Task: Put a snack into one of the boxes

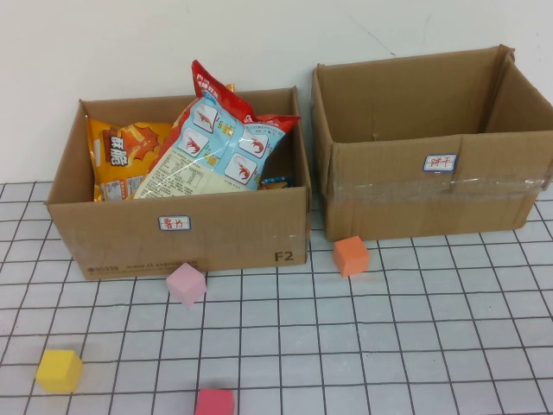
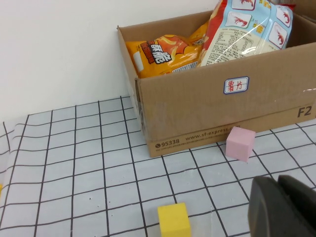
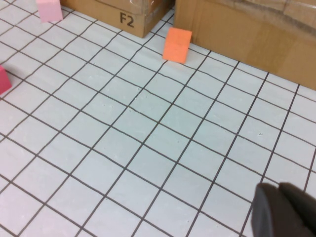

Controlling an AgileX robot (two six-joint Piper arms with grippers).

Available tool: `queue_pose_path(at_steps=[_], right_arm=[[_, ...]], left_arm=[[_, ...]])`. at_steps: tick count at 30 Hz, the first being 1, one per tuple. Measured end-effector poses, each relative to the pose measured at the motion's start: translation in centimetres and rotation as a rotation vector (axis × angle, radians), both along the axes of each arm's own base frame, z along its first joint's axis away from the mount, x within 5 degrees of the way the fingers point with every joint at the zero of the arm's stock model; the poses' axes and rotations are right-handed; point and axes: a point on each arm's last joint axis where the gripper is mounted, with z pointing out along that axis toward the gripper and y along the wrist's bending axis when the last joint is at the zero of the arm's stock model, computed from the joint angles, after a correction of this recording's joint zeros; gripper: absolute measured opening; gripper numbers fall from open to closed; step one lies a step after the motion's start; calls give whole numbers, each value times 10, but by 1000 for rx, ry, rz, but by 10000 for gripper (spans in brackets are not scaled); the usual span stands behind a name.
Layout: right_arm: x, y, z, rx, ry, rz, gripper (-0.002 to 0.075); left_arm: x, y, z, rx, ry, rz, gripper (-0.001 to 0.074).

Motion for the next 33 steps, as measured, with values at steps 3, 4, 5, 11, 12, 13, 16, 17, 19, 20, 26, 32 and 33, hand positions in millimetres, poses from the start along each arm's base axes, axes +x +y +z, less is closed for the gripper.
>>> queue_pose_path(at_steps=[3, 4, 5, 11, 12, 13, 16, 17, 19, 20, 26, 32, 33], right_arm=[[0, 0, 0, 1, 1, 0, -1], [0, 0, 0, 1, 1, 0, -1], [0, 0, 0, 1, 1, 0, -1], [0, 0, 0, 1, 1, 0, -1], [0, 0, 0, 1, 1, 0, -1], [0, 0, 0, 1, 1, 0, -1], [0, 0, 0, 2, 1, 0, -1], [0, 0, 0, 2, 1, 0, -1], [0, 0, 0, 2, 1, 0, -1], [0, 0, 0, 2, 1, 0, -1], [0, 0, 0, 3, 2, 0, -1], [0, 0, 0, 3, 2, 0, -1], [0, 0, 0, 3, 2, 0, -1]], left_arm=[[0, 0, 0, 0, 0, 0, -1], [0, 0, 0, -2, 0, 0, -1], [0, 0, 0, -2, 0, 0, -1], [0, 0, 0, -5, 1, 0, -1], [0, 0, 0, -7, -2, -2, -1], [1, -1, -2, -12, -6, -5, -1], [3, -4, -14, -44, 7, -17, -1], [5, -5, -19, -52, 10, -10, -1], [10, -6, -30, -65, 25, 21, -1], [12, -6, -36, -73, 33, 43, -1], [25, -6, -74, -104, 60, 145, -1], [31, -7, -102, -156, 74, 170, -1], [30, -7, -102, -156, 76, 170, -1]])
